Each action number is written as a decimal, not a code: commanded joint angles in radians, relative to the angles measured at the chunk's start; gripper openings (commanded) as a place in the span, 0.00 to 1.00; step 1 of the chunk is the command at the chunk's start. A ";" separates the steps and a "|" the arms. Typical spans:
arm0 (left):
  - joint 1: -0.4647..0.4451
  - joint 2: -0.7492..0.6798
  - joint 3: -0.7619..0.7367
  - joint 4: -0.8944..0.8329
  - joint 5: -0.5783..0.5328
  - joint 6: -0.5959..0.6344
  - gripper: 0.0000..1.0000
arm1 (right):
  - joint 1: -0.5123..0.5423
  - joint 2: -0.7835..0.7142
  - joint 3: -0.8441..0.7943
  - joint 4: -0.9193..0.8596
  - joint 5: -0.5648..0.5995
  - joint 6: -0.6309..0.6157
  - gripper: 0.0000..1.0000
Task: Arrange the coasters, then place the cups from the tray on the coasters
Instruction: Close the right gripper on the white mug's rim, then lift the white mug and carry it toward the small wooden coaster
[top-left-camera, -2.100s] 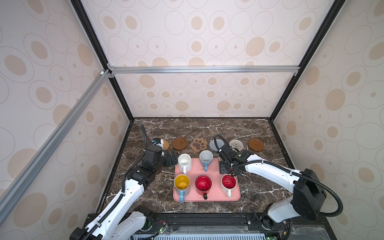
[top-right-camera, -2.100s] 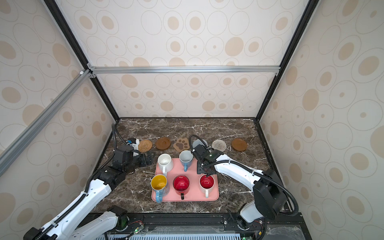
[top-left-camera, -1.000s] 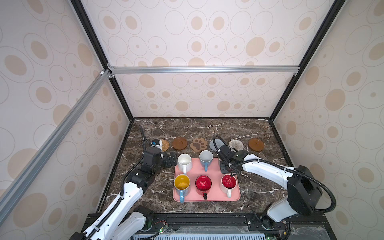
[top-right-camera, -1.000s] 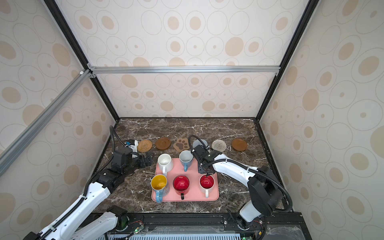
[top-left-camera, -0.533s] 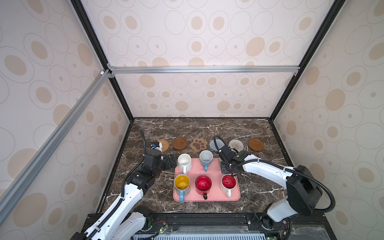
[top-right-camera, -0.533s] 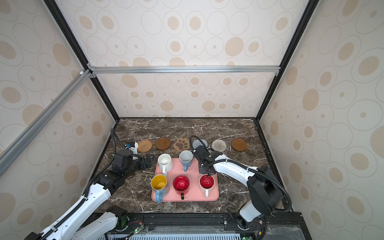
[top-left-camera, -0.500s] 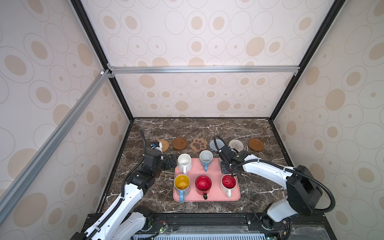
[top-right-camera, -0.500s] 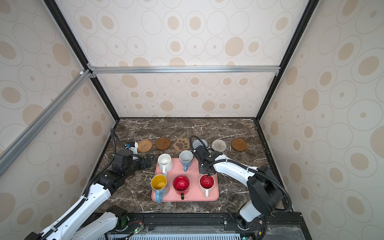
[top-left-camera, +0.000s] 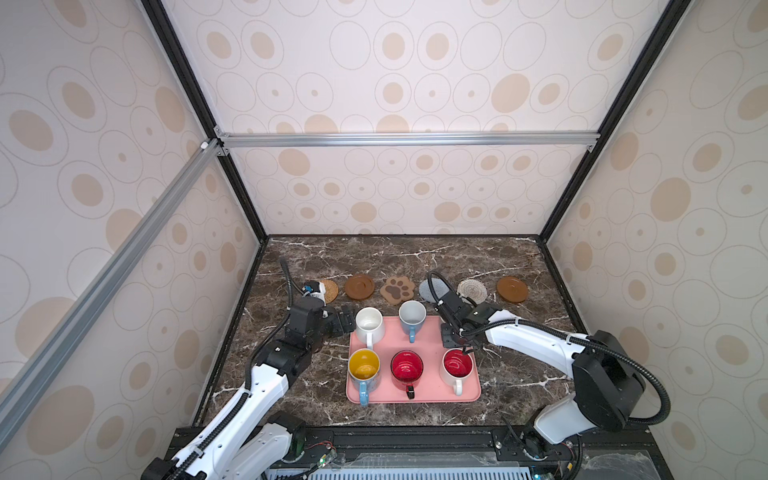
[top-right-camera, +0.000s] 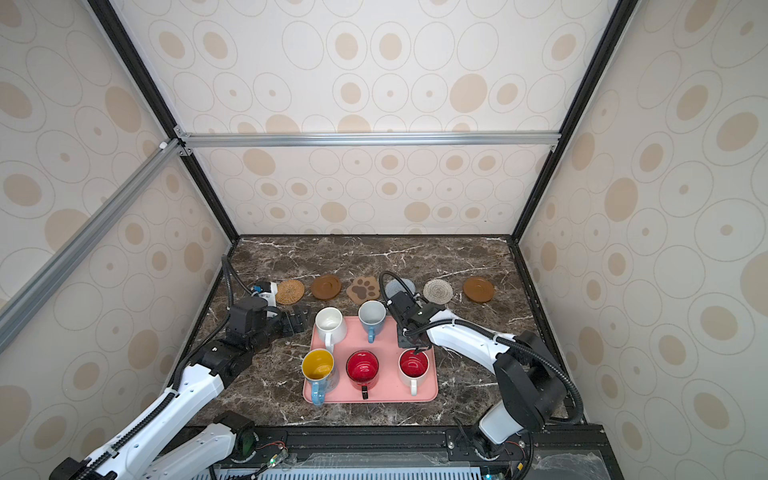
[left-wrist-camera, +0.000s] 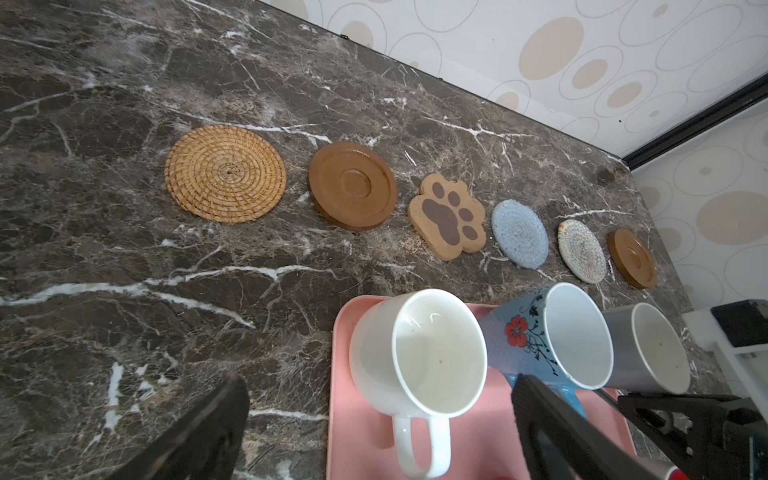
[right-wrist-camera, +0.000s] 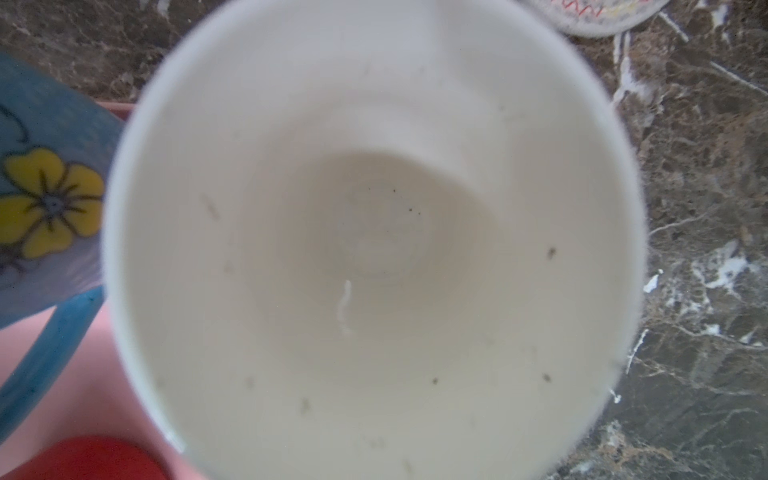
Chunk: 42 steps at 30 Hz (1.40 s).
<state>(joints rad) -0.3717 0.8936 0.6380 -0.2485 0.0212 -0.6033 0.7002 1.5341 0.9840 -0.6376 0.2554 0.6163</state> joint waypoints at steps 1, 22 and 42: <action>-0.006 -0.003 0.027 0.007 -0.008 0.006 1.00 | -0.004 -0.028 -0.008 -0.020 0.011 -0.018 0.11; -0.006 -0.054 0.016 -0.021 -0.029 -0.029 1.00 | -0.022 -0.168 0.108 -0.072 0.014 -0.113 0.09; -0.006 -0.076 -0.004 -0.023 -0.014 -0.012 1.00 | -0.475 -0.155 0.183 -0.091 -0.228 -0.527 0.09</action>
<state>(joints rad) -0.3721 0.8387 0.6380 -0.2657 0.0101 -0.6151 0.2703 1.3720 1.1225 -0.7410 0.0837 0.1982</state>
